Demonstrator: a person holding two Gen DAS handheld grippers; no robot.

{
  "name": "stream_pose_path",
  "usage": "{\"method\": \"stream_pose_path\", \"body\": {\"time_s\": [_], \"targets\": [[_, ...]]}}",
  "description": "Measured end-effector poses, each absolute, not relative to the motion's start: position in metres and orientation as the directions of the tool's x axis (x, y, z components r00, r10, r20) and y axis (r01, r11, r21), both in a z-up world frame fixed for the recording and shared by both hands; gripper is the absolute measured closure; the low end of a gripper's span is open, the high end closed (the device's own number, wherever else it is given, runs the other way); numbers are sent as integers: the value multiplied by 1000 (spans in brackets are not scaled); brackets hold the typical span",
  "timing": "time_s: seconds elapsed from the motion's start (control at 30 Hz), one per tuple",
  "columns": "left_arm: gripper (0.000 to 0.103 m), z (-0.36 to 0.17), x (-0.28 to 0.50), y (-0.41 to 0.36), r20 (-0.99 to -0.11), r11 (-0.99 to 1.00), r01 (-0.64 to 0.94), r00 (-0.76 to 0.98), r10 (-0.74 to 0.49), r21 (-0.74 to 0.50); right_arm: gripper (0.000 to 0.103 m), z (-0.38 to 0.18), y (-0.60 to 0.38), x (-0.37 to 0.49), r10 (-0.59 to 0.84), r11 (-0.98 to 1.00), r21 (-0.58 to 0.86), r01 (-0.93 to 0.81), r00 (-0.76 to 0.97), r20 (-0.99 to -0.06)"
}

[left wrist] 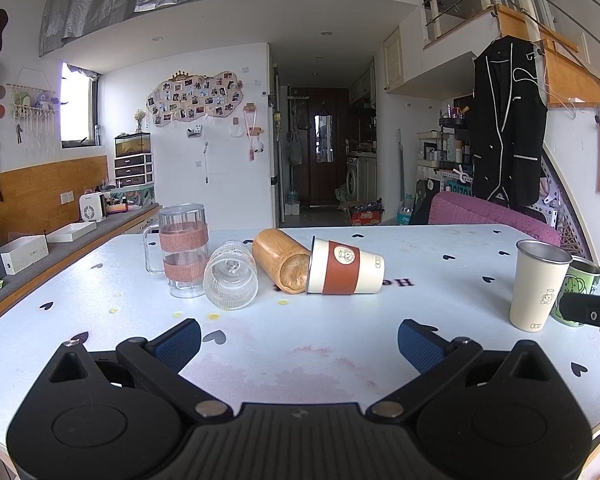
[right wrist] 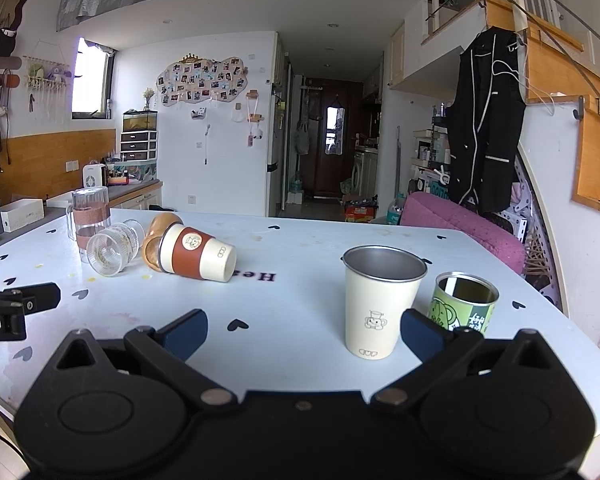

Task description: Flip cup upright

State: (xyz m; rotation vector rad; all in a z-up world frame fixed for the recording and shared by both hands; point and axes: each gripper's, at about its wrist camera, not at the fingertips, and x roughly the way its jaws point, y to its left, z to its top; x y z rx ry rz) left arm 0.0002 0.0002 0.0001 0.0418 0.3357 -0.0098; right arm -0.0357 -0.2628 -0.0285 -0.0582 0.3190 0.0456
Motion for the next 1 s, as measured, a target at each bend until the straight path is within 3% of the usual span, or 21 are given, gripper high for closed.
{"method": "stream_pose_path", "body": {"time_s": [1.0], "targets": [[0,0,0,4,-334,1000,5,943,5,28,0,-25,-260,-37,43,996,-63,-65,951,-307]]}}
